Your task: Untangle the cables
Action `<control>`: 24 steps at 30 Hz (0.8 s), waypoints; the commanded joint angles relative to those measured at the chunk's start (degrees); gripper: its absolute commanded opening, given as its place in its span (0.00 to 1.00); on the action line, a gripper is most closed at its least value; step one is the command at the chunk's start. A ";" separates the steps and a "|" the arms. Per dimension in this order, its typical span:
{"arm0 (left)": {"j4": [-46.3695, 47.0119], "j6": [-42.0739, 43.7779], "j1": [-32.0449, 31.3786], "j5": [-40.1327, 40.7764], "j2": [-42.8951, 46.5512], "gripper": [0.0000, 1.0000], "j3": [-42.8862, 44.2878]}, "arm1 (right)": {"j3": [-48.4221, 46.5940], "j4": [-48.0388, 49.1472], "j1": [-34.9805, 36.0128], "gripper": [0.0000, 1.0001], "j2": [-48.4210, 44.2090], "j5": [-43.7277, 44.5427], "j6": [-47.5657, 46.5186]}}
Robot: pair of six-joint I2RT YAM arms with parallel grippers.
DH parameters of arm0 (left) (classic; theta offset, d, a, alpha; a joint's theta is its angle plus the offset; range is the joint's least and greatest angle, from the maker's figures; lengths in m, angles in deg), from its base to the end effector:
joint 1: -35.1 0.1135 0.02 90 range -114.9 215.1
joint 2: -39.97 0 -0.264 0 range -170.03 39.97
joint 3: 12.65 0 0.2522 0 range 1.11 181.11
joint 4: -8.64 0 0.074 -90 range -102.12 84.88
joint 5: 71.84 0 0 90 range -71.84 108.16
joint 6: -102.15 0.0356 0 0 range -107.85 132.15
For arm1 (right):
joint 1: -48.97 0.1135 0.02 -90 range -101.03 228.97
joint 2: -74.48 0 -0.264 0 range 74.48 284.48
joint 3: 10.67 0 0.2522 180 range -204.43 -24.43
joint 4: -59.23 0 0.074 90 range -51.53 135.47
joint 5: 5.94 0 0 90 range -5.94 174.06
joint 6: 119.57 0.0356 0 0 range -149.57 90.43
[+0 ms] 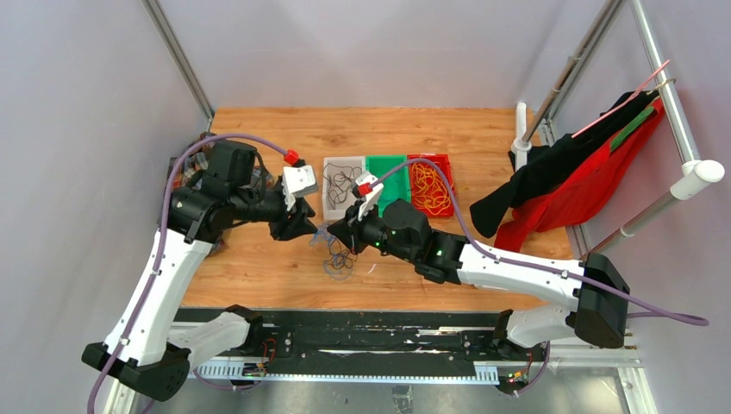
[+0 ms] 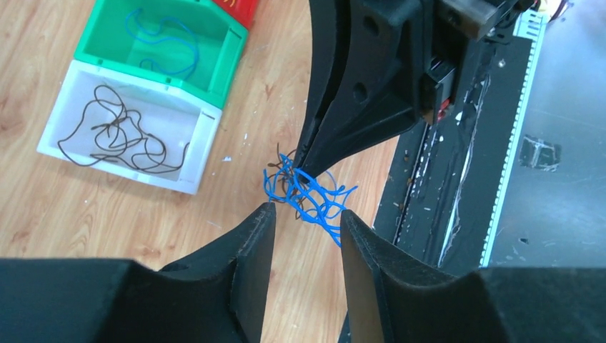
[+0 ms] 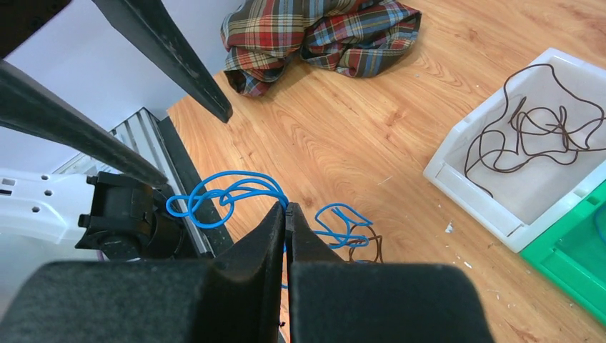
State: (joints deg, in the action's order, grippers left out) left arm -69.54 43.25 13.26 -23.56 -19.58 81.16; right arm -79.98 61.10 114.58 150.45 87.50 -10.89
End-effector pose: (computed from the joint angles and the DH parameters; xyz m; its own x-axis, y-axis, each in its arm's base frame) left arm 0.1463 -0.0842 0.4133 -0.1781 0.4867 -0.8552 0.9513 0.3073 -0.0232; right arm 0.1323 0.2866 0.3312 -0.3159 0.0774 -0.9456 -0.8268 0.4664 0.3144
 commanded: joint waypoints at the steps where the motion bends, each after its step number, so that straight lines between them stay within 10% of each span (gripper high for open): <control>1: -0.07 1.99 -0.30 2.64 0.99 0.42 -2.15 | 0.10 2.84 -0.56 0.01 -1.19 -0.66 0.49; 9: 6.10 -18.58 -0.28 -0.34 -1.16 0.50 -5.25 | 2.91 8.41 -0.03 0.01 -2.25 3.62 -0.81; 20: 15.25 -24.13 -0.23 7.60 2.89 0.02 -8.78 | 5.98 10.79 0.45 0.01 -4.83 5.44 -1.08; 24: 16.65 -25.14 -0.23 8.20 3.62 0.01 -8.85 | 7.03 11.52 0.49 0.01 -5.18 5.63 -0.36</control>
State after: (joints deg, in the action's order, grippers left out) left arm -56.61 20.49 13.21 -16.87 -17.22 72.66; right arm -74.43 69.65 114.60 146.84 91.76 -11.37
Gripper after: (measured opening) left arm 0.014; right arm 0.011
